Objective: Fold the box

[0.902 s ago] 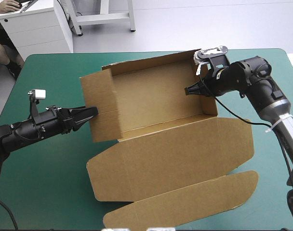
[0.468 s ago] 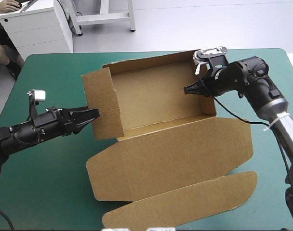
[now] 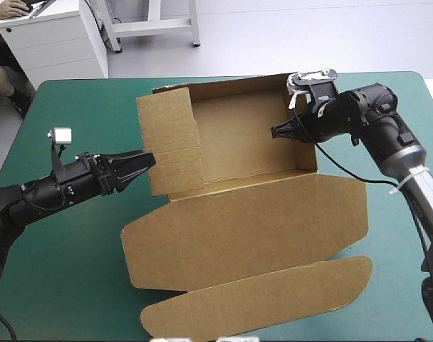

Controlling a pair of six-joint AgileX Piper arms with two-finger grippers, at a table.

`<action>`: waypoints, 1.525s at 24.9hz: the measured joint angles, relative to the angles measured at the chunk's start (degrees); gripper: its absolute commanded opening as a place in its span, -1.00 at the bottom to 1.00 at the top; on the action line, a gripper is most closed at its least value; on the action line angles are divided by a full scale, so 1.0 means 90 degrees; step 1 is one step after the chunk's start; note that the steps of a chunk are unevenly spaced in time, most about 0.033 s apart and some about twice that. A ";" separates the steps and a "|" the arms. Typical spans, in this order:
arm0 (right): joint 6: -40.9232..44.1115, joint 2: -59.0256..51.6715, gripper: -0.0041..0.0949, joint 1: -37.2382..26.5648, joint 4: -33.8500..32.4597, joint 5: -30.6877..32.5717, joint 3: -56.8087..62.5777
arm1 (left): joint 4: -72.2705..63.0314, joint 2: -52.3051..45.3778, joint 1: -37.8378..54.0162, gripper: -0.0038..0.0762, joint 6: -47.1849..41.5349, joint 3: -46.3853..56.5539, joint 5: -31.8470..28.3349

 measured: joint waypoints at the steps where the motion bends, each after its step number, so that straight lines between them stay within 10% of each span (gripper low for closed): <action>1: 0.0000 0.0000 -0.95 0.0000 0.0000 0.0000 0.0000 | -0.0044 0.0009 0.0000 0.33 0.0000 -0.0007 -0.0034; 14: 0.0277 0.0000 -0.95 0.0327 -0.0027 -0.0260 0.0000 | 0.2793 0.0022 -0.0114 0.33 -0.2295 -0.1626 -0.0593; 38: 0.0633 0.0017 -0.92 0.0513 -0.0457 -0.0198 0.0006 | 0.7725 0.0276 -0.3550 0.33 -0.7132 -0.1733 -0.3093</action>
